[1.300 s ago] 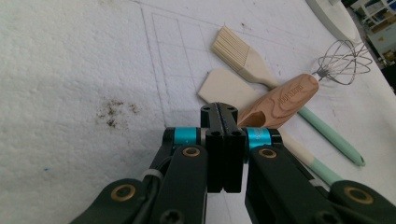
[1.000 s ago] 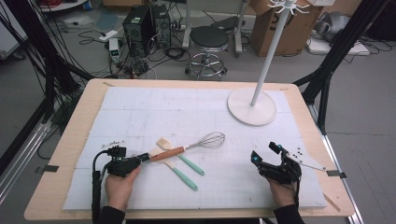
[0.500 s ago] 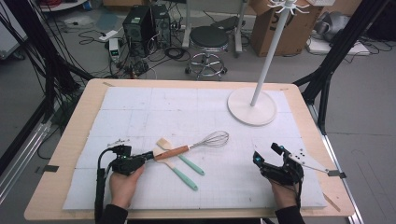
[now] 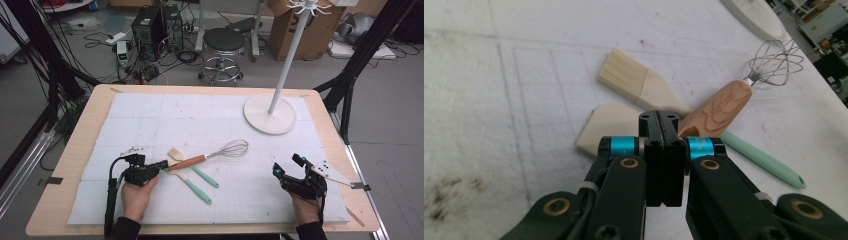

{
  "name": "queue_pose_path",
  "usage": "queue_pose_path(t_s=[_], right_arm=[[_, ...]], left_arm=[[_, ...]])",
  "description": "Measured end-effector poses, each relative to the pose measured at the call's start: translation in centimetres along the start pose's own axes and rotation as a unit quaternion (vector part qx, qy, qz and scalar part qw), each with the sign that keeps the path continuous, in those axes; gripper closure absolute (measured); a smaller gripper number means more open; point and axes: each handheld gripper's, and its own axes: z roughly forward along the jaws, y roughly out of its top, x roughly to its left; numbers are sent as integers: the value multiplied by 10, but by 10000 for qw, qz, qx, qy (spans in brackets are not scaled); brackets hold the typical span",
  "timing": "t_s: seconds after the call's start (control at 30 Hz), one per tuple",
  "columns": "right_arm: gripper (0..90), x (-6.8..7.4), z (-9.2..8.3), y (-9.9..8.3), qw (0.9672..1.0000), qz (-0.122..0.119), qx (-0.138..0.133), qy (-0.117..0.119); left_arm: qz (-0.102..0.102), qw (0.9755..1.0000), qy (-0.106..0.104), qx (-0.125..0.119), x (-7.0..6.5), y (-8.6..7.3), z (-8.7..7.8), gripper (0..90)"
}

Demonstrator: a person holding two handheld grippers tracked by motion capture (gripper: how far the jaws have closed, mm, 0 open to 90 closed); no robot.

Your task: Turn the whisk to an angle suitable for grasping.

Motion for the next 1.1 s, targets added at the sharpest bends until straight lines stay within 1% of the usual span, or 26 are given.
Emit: queue_pose_path(t_s=[0.03, 0.13, 0.2, 0.23, 0.3, 0.4, 0.47, 0.53, 0.63, 0.7, 0.77, 0.83, 0.97, 1.1], right_arm=[[116, 0, 0, 0, 10000, 6, -11, -20], [116, 0, -2, 0, 10000, 21, -10, -19], [116, -1, -3, 0, 10000, 33, -11, -36], [116, -2, -3, 0, 10000, 26, -12, -45], [116, -2, -4, -1, 10000, 40, -8, -67], [116, -2, -5, -1, 10000, 34, -7, -69], [116, -2, -6, 0, 10000, 17, -18, -83], [116, -3, -6, -1, 10000, 28, -17, -92], [116, -3, -6, -1, 10000, 22, -5, -92], [116, -2, -6, -1, 10000, 24, -2, -84], [116, -2, -6, -1, 10000, 7, -8, -77], [116, -2, -6, -1, 10000, 16, -17, -91], [116, -3, -6, -1, 10000, 22, -15, -91], [116, -3, -6, -1, 10000, 11, -21, -85]], left_arm=[[0, 10000, 0, 0, 0, 0, 0, 900], [104, 9999, 69, -109, 0, 4, -3, 900], [126, 9998, 85, -122, 0, 6, -4, 900], [175, 9997, 105, -124, 0, 7, -5, 900], [286, 9995, 116, -95, -3, 7, -4, 900], [330, 9993, 157, -5, -6, 6, -3, 900], [422, 9988, 228, 59, -8, 6, -5, 900], [464, 9986, 253, 74, -9, 5, -8, 900], [466, 9986, 228, 111, -11, 5, -10, 900], [475, 9986, 196, 136, -12, 3, -7, 900], [472, 9985, 213, 194, -14, 0, -4, 900], [433, 9987, 185, 188, -14, -2, -2, 900], [439, 9987, 180, 187, -15, -2, -1, 900], [358, 9992, 82, 147, -14, -2, 2, 900]])
